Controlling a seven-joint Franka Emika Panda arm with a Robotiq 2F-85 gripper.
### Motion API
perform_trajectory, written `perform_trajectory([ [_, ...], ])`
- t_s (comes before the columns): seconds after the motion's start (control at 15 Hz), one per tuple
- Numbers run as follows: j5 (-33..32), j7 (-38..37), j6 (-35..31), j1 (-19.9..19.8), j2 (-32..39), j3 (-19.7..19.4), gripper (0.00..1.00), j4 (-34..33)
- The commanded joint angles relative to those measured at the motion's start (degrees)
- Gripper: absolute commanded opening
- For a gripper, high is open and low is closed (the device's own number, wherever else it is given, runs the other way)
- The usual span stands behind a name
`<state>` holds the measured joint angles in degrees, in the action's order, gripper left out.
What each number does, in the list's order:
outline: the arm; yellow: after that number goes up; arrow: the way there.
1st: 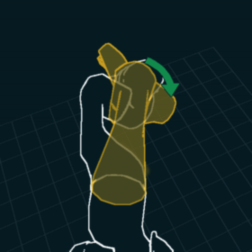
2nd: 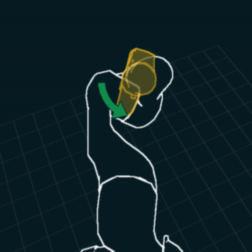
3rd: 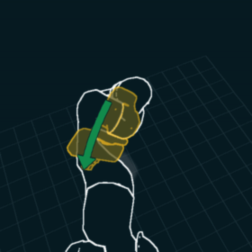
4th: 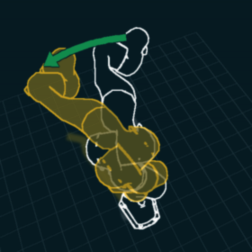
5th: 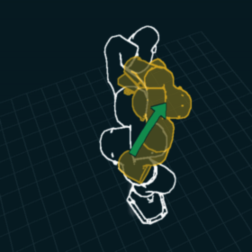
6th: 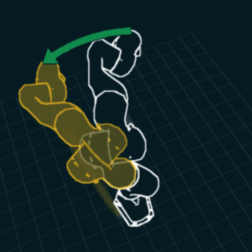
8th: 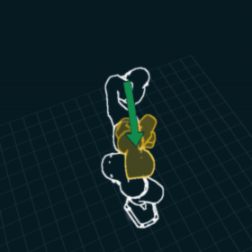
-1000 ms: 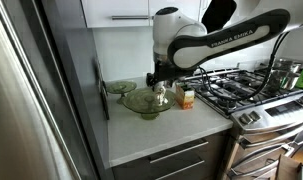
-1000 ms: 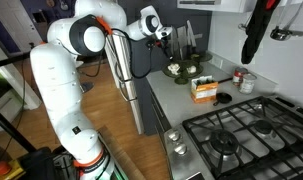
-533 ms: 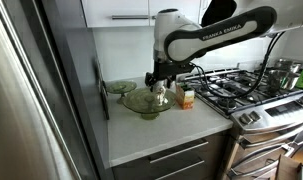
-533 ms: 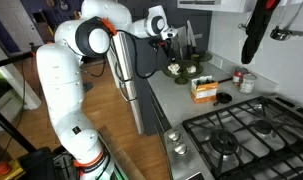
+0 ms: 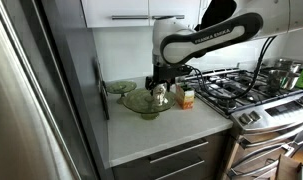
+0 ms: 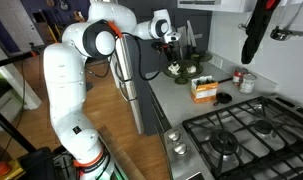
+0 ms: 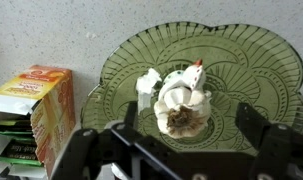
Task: Swap the bulbs of garlic on the holder
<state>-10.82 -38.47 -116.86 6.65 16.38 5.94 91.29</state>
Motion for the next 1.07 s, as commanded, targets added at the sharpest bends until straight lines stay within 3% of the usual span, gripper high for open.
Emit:
perform_trajectory([
  [0.0,2.8,2.6,1.7,0.9,1.8,-1.4,0.96,-2.2],
  [0.2,3.5,3.5,1.7,0.9,2.6,-1.8,0.81,-3.0],
  [0.33,3.9,4.0,1.8,0.9,3.0,-1.9,0.79,-3.4],
  [0.67,4.5,4.9,2.1,1.2,4.0,-2.1,0.83,-4.2],
  [1.0,4.7,5.4,2.4,1.2,4.3,-2.5,0.37,-4.3],
])
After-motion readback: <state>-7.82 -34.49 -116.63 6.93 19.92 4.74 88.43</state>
